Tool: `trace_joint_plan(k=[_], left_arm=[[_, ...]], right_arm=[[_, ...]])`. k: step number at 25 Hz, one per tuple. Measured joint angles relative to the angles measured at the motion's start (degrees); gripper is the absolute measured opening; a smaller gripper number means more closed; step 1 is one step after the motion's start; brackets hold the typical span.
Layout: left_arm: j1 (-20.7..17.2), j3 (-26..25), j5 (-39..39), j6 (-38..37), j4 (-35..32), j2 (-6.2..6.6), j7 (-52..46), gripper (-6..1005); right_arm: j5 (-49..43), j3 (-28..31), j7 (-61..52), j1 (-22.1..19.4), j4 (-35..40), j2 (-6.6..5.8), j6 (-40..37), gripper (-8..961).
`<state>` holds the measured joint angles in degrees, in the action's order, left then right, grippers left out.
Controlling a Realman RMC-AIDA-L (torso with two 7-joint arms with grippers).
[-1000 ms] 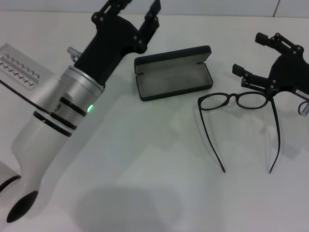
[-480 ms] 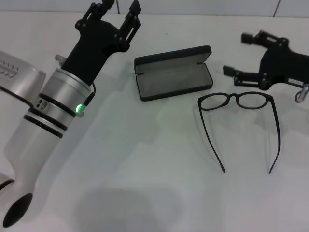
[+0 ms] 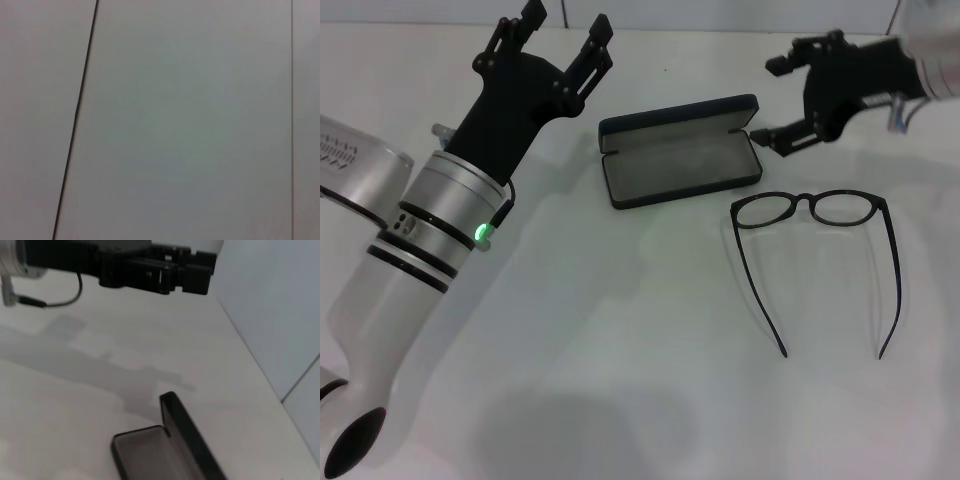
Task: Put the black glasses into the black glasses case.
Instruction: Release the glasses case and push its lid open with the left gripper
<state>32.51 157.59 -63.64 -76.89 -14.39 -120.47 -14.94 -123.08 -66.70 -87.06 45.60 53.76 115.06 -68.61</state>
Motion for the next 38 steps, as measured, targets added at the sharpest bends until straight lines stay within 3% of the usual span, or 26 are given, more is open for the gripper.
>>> trace_joint_plan(k=[2, 13, 24, 29, 35, 38], left_arm=[[-0.1, 0.0, 0.0, 0.0, 0.0, -0.01, 0.0, 790], [0.1, 0.0, 0.1, 0.0, -0.2, -0.03, 0.0, 789], [0.5, 0.0, 0.2, 0.5, -0.7, -0.02, 0.0, 789], [0.4, 0.0, 0.2, 0.5, -0.7, -0.02, 0.0, 788], [0.1, 0.0, 0.3, 0.6, -0.8, -0.02, -0.2, 788], [0.0, 0.0, 0.3, 0.7, -0.7, -0.02, -0.7, 788]], right_arm=[[-3.1, -0.2, -1.1, 2.5, 0.0, 0.19, 0.7, 832], [-14.0, -5.0, -5.9, 14.0, -6.2, 0.76, 2.7, 780], [-15.2, -13.5, -6.8, 15.9, -13.5, 1.06, 13.1, 728], [-13.8, -19.7, -6.8, 15.5, -14.7, 1.15, 16.6, 563], [-11.8, -23.6, -6.8, 15.2, -15.9, 1.13, 21.7, 555], [-10.7, -25.6, -6.8, 14.4, -16.0, 1.13, 24.8, 479]])
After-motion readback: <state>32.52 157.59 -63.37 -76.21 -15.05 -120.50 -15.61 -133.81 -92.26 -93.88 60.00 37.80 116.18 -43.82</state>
